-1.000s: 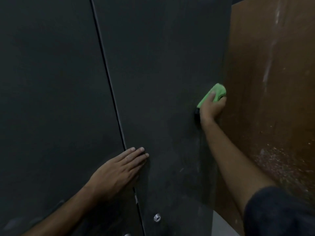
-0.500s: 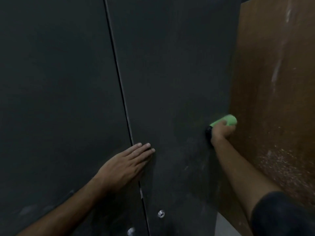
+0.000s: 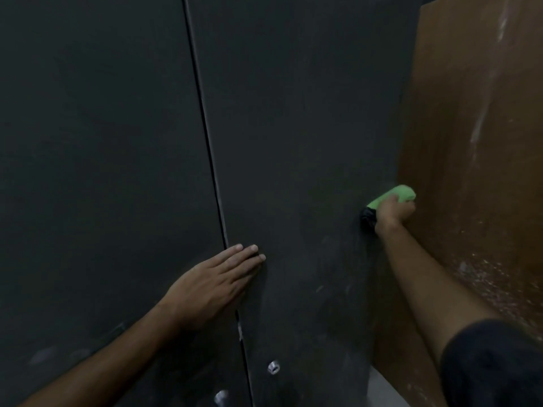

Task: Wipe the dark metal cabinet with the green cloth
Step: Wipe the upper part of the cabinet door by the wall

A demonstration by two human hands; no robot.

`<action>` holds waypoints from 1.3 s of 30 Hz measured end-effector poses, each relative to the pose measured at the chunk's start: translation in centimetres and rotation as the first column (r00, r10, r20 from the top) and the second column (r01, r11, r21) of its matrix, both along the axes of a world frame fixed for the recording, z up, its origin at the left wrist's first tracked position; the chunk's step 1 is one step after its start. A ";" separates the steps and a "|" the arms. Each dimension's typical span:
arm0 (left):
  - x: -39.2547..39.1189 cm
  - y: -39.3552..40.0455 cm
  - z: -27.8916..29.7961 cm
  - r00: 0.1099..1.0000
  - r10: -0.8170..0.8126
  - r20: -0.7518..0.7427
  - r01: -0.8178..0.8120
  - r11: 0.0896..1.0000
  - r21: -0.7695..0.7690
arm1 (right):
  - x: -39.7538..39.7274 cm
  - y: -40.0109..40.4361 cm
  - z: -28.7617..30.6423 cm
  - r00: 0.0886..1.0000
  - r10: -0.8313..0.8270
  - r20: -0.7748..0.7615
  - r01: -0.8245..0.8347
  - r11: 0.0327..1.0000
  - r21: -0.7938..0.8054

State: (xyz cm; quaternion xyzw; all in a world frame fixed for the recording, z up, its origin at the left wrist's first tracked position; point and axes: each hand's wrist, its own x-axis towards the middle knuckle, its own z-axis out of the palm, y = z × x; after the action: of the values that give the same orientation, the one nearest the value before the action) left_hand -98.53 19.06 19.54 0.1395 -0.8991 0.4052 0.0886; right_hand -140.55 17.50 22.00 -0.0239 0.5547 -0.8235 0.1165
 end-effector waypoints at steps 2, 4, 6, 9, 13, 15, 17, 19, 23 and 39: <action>0.0 -0.1 -0.1 1.000 -0.007 -0.003 0.007 1.000 0.000 | 2.3 0.0 0.7 0.978 -0.038 -0.205 0.038 0.999 -0.005; 0.0 -0.1 0.0 1.000 -0.017 -0.006 0.017 1.000 -0.006 | 4.2 -0.4 -2.2 0.938 -0.068 -0.339 0.079 0.997 0.019; 0.0 -0.1 0.0 1.000 -0.008 0.001 0.008 1.000 -0.018 | 4.8 0.2 -4.8 0.950 -0.080 -0.303 0.108 0.991 0.076; 0.2 -0.2 -0.3 0.999 0.014 0.035 -0.013 0.999 -0.034 | 1.3 0.2 -3.0 0.997 -0.040 0.073 0.031 0.992 0.123; 0.1 0.0 0.0 1.000 0.009 0.010 -0.009 1.000 -0.016 | 2.5 -0.1 -1.1 0.987 -0.020 -0.160 0.040 0.992 0.122; 0.0 0.0 0.0 1.000 -0.004 -0.001 0.004 1.000 -0.013 | 4.9 0.0 -4.2 0.948 -0.008 -0.320 0.055 0.989 0.138; 0.0 0.0 -0.1 1.000 -0.001 0.004 0.001 1.000 -0.017 | 5.8 1.0 -7.8 0.950 0.031 -0.312 0.038 0.976 0.214; 0.1 0.0 -0.1 1.000 -0.005 -0.004 0.005 1.000 -0.030 | 3.3 1.4 -7.9 0.997 0.059 -0.050 -0.044 0.966 0.256; -0.1 0.0 0.1 1.000 -0.014 -0.008 0.013 1.000 -0.017 | -0.8 0.9 -2.1 0.999 0.041 -0.004 -0.039 0.973 0.226; 0.0 -0.2 -0.2 1.000 -0.010 0.011 0.011 0.999 -0.047 | 2.6 0.2 0.1 0.885 -0.036 -0.464 0.101 0.988 0.116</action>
State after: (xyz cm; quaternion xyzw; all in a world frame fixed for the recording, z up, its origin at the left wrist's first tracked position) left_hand -98.58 18.85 19.33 0.1306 -0.8906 0.4265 0.0890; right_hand -137.91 17.74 22.05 -0.1908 0.6222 -0.7578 -0.0460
